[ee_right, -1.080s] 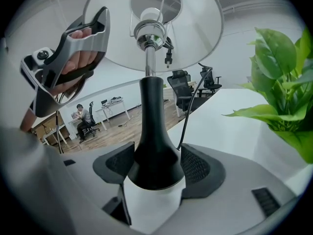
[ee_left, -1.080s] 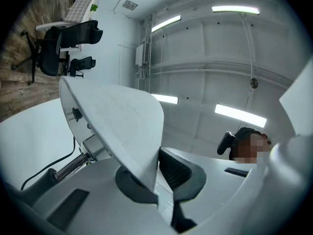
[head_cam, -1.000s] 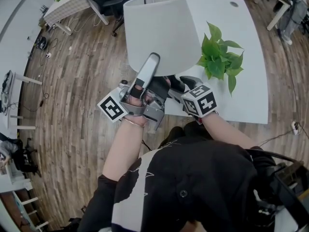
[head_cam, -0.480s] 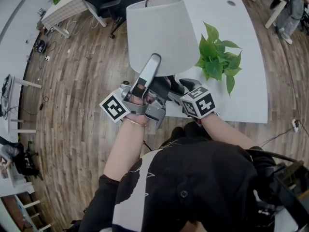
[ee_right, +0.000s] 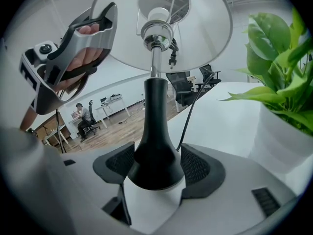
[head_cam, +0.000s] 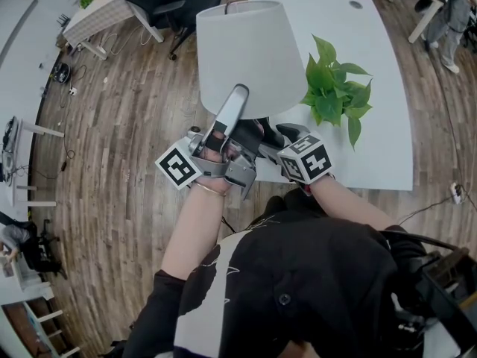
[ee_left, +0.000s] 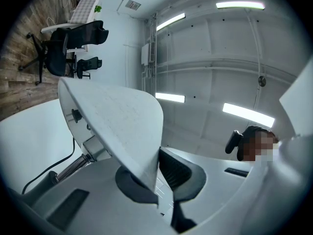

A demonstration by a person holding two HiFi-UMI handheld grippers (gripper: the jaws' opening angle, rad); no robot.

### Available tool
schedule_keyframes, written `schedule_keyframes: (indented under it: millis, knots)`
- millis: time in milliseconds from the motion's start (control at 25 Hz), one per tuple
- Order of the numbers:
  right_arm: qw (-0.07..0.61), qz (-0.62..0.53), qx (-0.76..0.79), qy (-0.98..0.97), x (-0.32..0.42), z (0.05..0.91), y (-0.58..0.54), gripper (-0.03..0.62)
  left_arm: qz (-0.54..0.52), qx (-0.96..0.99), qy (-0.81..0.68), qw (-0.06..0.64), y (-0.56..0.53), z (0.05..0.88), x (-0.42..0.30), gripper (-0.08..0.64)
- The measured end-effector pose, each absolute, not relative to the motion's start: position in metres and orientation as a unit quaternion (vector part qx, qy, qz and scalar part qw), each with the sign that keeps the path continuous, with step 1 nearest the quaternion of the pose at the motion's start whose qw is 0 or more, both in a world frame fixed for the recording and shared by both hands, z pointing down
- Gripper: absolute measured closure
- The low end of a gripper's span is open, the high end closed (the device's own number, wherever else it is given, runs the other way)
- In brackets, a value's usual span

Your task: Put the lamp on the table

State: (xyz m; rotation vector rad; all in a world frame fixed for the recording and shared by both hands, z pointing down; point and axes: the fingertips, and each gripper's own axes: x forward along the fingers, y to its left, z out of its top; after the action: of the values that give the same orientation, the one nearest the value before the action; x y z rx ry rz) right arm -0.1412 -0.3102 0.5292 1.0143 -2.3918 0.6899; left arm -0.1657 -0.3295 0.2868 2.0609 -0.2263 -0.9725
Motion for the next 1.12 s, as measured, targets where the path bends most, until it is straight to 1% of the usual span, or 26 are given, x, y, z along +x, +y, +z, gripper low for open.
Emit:
schedule_keyframes:
  millis: [240, 560, 1120]
  knots:
    - [0.22, 0.255, 0.368, -0.867, -0.142, 0.5291, -0.3088, 0.291, -0.399, 0.809, -0.092, 0.422, -0.3315, 0.2872, -0.1738, 0.545]
    - [0.221, 0.259, 0.368, -0.865, -0.1434, 0.5313, -0.3064, 0.291, -0.388, 0.822, -0.082, 0.409, -0.3244, 0.2877, -0.17, 0.545]
    - [0.229, 0.255, 0.363, -0.867, -0.1392, 0.5318, -0.306, 0.291, -0.397, 0.814, -0.1, 0.413, -0.3257, 0.2916, -0.1699, 0.543]
